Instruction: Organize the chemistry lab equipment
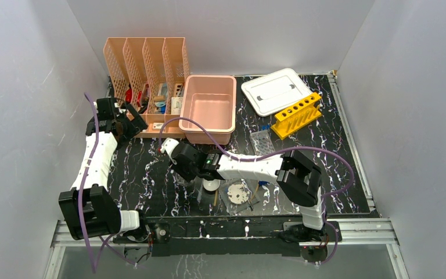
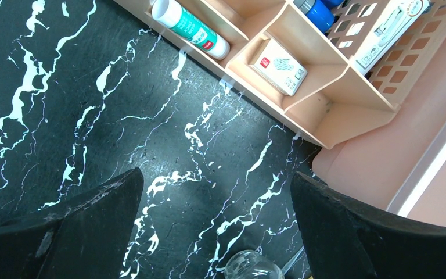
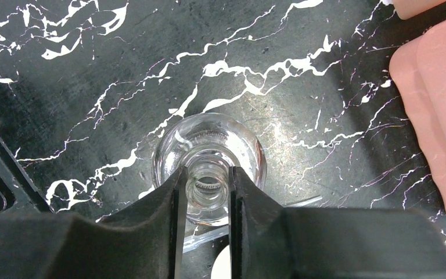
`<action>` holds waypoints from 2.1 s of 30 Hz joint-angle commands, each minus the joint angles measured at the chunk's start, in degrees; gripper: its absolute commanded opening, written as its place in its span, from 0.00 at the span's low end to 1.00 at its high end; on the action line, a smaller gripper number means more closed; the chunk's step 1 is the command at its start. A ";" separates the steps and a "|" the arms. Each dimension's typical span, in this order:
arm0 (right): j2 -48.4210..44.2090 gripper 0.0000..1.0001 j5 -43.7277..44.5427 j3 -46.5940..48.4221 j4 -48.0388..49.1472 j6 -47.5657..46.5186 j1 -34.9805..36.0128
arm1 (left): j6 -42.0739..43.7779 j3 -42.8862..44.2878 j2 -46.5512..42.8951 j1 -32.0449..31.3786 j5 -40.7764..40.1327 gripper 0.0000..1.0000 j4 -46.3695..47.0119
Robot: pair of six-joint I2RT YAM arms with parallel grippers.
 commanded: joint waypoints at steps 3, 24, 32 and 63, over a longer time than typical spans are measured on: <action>-1.98 0.25 1.91 3.13 0.09 0.36 0.15 | 0.41 -1.05 -2.40 0.59 0.50 0.98 -0.26; -1.46 0.21 5.82 30.82 -17.31 -4.80 -5.32 | 0.57 -2.46 -1.71 0.54 1.25 0.98 1.32; -2.38 0.20 5.04 34.32 -14.35 -5.30 -13.81 | 0.38 -3.19 -1.39 0.59 1.37 0.98 1.75; 15.65 0.19 0.31 31.93 -10.62 -2.96 -26.53 | 1.67 -4.11 1.29 0.55 3.97 0.98 3.51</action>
